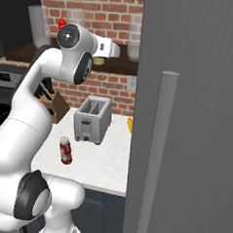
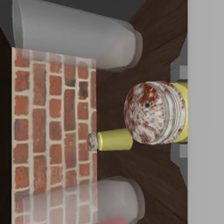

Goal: Put the shaker and condiment bottle from the counter next to their counterparts in the cabinet.

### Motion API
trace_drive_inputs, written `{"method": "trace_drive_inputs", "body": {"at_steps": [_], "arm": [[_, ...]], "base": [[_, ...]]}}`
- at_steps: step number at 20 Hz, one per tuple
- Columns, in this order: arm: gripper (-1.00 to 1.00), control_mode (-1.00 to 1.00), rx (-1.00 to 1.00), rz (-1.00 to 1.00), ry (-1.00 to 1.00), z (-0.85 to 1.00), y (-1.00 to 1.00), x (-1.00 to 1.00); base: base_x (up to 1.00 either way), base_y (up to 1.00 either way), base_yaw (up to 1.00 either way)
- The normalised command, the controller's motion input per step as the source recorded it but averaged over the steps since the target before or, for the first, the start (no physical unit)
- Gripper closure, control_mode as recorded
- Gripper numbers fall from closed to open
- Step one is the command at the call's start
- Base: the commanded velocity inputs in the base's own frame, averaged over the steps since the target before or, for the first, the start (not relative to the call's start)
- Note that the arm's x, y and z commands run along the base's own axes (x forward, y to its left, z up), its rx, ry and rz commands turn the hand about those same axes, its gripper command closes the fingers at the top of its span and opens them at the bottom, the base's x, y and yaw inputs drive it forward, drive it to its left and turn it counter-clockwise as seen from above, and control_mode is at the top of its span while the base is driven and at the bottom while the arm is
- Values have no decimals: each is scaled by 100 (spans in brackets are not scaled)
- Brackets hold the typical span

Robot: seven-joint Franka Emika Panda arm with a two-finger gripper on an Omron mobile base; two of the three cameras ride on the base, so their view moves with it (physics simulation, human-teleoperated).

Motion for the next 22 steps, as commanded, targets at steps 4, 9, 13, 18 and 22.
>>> {"method": "trace_drive_inputs", "body": {"at_steps": [4, 9, 13, 18, 22], "arm": [[100, -100, 0, 0, 0, 0, 0, 15], [100, -100, 0, 0, 0, 0, -1, 23], [100, -100, 0, 0, 0, 0, -3, 25], [100, -100, 0, 0, 0, 0, -4, 25], [100, -100, 0, 0, 0, 0, -4, 28]], "base": [[0, 0, 0], [0, 0, 0], [0, 0, 0], [0, 0, 0], [0, 0, 0]]}}
